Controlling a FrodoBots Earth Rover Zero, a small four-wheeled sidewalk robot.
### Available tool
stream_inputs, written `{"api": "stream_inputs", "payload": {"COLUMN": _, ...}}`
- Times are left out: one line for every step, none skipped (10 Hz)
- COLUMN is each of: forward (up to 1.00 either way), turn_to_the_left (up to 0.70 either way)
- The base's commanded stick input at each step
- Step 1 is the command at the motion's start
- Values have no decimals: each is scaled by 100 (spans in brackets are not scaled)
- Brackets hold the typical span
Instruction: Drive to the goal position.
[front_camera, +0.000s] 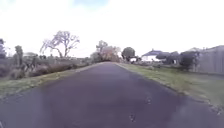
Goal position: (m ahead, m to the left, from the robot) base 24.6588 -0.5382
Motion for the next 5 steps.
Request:
{"api": "stream_inputs", "payload": {"forward": 85, "turn_to_the_left": 0}}
{"api": "stream_inputs", "payload": {"forward": 85, "turn_to_the_left": 0}}
{"api": "stream_inputs", "payload": {"forward": 85, "turn_to_the_left": 0}}
{"api": "stream_inputs", "payload": {"forward": 85, "turn_to_the_left": 0}}
{"api": "stream_inputs", "payload": {"forward": 85, "turn_to_the_left": 0}}
